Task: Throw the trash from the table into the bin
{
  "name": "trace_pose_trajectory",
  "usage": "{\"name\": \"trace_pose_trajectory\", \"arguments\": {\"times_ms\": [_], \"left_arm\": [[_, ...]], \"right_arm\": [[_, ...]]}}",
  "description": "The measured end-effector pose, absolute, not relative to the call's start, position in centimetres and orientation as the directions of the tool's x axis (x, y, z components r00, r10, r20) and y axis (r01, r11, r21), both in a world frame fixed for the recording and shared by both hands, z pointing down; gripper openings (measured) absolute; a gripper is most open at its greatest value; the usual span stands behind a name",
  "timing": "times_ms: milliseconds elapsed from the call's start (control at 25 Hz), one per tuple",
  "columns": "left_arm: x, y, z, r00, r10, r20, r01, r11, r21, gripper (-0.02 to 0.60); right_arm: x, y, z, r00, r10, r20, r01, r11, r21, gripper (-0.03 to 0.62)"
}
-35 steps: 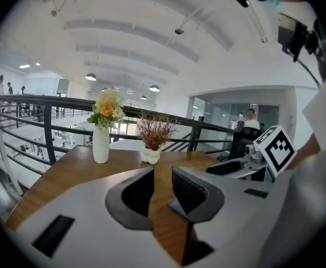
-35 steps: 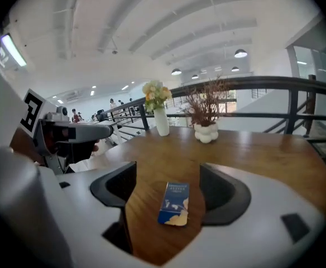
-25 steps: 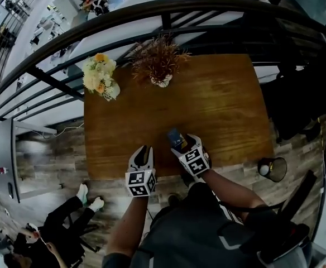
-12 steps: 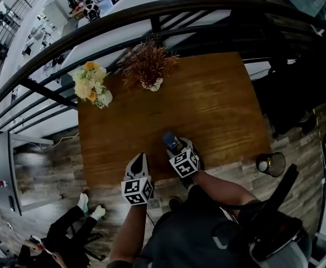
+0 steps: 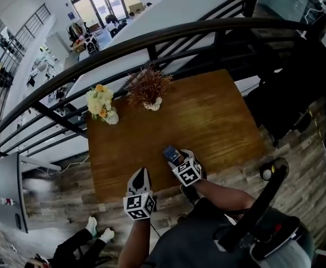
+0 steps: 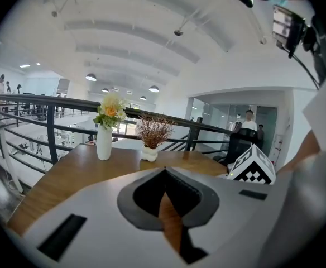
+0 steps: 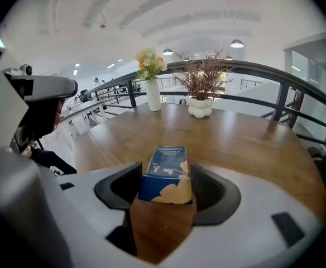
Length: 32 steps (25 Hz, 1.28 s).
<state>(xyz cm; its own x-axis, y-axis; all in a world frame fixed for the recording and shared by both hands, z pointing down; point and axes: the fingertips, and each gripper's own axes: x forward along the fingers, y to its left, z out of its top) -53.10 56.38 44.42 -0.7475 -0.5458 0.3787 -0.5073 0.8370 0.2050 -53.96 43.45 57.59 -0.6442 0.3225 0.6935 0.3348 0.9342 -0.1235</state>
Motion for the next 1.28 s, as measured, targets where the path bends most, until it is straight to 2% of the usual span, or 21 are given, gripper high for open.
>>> {"name": "trace_pose_trajectory", "arguments": {"times_ms": [320,760,1280], "left_arm": [[-48.6,58.2,41.2,-0.754,-0.595,0.279,-0.561,0.804,0.198,0.011],[-39.2,57.6,39.0,-0.714,-0.673,0.196,-0.645,0.74,0.192,0.011],[-31.4,48.5,35.7,-0.547,-0.827,0.132,-0.81,0.563,0.166,0.012]], "right_arm": [[-50.3,44.7,53.4,-0.733,0.288,0.616,0.29,0.952,-0.1,0.279],[-40.0,43.8,46.1,-0.838,0.213,0.502,0.2,0.977,-0.08,0.279],[-28.6,36.7,38.1,-0.931,0.065,0.359,0.028,0.994,-0.106,0.279]]}}
